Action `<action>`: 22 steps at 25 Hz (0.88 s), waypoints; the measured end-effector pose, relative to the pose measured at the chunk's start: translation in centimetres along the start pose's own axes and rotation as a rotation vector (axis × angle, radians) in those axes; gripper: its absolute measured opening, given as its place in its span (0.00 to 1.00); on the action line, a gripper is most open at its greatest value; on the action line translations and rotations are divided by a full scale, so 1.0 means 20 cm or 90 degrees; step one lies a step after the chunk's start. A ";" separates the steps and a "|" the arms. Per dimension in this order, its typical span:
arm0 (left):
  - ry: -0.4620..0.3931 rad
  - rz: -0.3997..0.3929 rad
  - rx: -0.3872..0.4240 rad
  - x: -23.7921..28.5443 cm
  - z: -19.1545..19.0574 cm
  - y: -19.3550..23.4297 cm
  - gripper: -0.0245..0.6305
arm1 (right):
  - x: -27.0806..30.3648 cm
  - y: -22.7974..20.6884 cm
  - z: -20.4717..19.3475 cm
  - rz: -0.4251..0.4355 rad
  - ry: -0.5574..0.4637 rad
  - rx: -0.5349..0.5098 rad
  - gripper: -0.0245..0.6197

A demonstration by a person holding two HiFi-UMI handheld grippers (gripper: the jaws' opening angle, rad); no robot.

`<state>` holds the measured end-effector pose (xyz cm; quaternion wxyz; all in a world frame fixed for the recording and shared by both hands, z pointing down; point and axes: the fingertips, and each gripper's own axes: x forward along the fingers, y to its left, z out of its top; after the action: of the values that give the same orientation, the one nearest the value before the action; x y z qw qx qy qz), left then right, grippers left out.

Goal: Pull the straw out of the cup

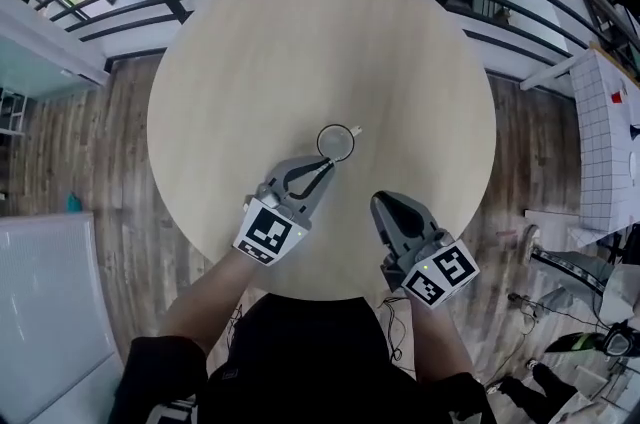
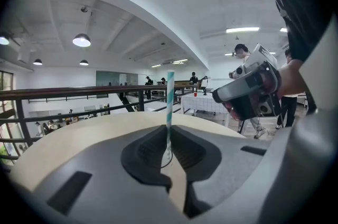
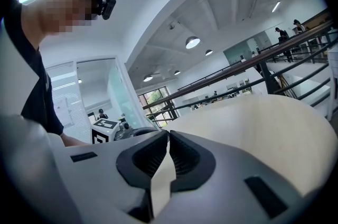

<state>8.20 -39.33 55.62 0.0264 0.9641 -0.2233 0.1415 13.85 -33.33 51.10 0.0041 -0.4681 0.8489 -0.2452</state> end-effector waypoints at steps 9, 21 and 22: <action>-0.049 -0.020 -0.002 -0.20 0.26 -0.09 0.08 | -0.10 0.22 0.17 -0.014 -0.013 -0.029 0.08; -0.086 0.022 -0.020 -0.43 0.53 -0.25 0.08 | -0.39 0.38 0.25 0.003 -0.044 -0.053 0.08; -0.089 0.027 -0.021 -0.45 0.56 -0.28 0.08 | -0.43 0.38 0.25 0.004 -0.048 -0.053 0.08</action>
<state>5.90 -31.80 42.46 0.0237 0.9662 -0.2470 0.0702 13.94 -25.15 41.60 0.0175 -0.4741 0.8592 -0.1917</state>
